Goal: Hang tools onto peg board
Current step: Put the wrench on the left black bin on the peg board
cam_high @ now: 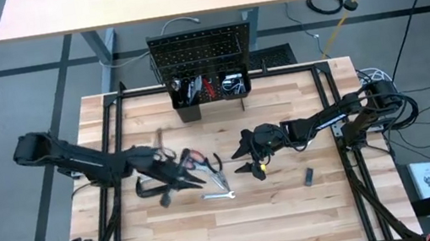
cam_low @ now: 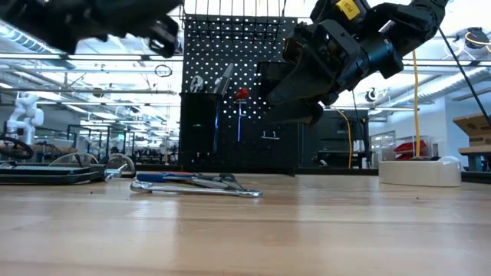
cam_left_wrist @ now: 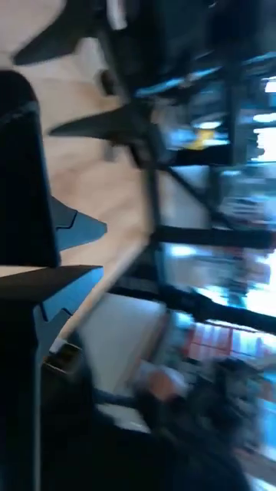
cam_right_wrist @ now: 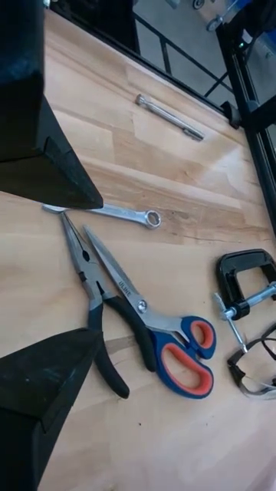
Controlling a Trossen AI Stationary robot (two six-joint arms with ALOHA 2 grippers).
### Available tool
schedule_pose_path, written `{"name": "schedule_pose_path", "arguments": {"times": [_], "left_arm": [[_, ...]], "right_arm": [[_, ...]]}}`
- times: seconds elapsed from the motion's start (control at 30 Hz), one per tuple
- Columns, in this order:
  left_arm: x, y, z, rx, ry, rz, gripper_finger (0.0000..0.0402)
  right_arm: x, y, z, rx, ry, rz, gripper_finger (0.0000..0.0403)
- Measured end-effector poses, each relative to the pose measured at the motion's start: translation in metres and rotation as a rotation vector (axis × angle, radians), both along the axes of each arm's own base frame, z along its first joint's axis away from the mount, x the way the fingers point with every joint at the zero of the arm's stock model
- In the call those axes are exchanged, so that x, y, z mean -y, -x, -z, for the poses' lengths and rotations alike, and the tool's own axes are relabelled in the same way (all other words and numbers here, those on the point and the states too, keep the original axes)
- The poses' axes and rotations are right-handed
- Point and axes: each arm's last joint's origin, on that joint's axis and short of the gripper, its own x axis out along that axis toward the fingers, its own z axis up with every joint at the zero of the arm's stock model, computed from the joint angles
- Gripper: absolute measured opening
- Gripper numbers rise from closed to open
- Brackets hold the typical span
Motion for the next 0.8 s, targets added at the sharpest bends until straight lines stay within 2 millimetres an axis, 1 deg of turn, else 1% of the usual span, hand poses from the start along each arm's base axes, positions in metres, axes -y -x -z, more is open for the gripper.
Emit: {"name": "schedule_pose_path", "arguments": {"times": [0.07,0.13,0.33,0.53,0.8], "left_arm": [[-0.001,0.009,0.007,0.043,0.058,0.002,0.0],[-0.001,0.013,0.015,0.028,0.092,-0.008,0.0],[0.004,0.009,0.025,-0.03,0.084,-0.012,0.0],[0.005,0.007,0.033,-0.085,0.075,-0.013,0.0],[0.006,0.008,0.035,-0.098,0.063,0.001,0.0]], "right_arm": [[0.0,0.0,0.0,0.001,0.0,0.0,0.026],[0.0,0.0,-0.001,0.008,0.0,0.001,0.026],[0.0,-0.002,-0.004,0.047,0.001,0.004,0.026],[0.0,-0.002,-0.004,0.044,-0.011,0.011,0.026],[-0.001,-0.002,-0.004,0.042,-0.017,0.007,0.026]]}}
